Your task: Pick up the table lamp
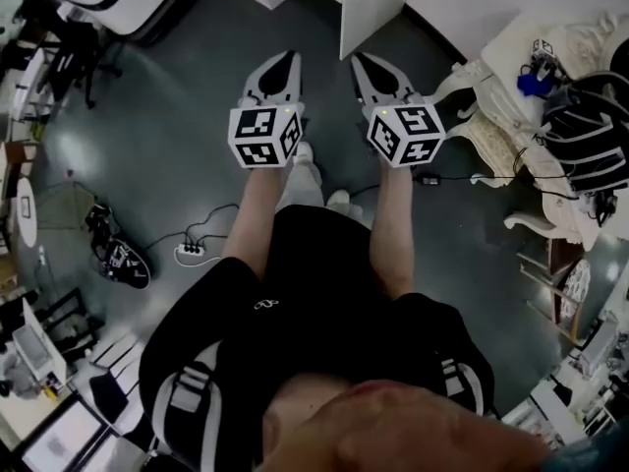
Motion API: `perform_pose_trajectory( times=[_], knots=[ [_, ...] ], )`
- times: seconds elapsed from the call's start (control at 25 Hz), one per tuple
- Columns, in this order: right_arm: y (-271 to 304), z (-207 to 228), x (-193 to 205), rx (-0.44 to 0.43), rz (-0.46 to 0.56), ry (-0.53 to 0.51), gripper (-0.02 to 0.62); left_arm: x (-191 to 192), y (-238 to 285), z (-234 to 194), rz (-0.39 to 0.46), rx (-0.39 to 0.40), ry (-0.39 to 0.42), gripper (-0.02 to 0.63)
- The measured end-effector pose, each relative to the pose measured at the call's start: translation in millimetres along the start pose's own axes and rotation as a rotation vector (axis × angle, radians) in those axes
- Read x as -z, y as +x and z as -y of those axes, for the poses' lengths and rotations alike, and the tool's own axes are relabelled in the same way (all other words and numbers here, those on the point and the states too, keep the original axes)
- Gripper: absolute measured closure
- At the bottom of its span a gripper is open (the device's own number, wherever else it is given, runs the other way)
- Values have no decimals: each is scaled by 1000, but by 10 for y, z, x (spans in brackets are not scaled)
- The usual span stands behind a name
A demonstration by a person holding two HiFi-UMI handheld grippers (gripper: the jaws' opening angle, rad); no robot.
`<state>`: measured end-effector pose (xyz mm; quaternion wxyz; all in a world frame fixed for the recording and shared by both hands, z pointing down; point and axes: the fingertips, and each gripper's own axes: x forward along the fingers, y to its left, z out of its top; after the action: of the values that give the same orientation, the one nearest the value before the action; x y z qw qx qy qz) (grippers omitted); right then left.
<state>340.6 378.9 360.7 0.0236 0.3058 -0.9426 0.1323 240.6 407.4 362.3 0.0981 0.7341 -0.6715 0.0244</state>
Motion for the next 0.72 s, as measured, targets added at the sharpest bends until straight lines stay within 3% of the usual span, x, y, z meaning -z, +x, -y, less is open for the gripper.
perform_pose_trajectory(
  times=[0.24, 0.6, 0.72],
  knots=[
    [332, -39, 106, -31, -28, 36, 577, 65, 49, -287, -10, -35, -16, 597],
    [934, -68, 96, -43, -84, 7, 577, 75, 362, -862, 8, -27, -160, 597],
    [1204, 51, 47, -30, -105, 4, 577, -7, 565, -1038, 10, -34, -104, 597]
  ],
)
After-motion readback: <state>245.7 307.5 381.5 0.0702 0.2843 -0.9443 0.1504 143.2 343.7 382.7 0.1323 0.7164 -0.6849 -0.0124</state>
